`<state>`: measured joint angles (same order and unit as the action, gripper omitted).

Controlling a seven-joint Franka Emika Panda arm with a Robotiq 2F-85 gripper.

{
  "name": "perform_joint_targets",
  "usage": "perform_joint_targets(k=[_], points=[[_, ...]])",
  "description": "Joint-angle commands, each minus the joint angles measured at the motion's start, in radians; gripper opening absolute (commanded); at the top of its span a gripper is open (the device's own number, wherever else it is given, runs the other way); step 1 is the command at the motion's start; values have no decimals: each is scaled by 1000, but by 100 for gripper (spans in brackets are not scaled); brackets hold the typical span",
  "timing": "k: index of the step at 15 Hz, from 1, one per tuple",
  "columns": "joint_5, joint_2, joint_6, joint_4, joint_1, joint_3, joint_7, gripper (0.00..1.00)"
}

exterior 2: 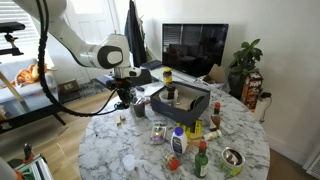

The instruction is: Put the toy car on the green lid then put the green lid on the clear cup on the table

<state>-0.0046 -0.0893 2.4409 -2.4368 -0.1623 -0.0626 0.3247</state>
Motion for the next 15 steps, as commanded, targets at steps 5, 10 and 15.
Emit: perform_joint_targets(k=[5,10,15], points=[[-3,-106,-18,155,-5,-21,105,1],[-25,-178,25,204,-25,-3,186,1],[-42,-222,126,222,-41,32,262,1]])
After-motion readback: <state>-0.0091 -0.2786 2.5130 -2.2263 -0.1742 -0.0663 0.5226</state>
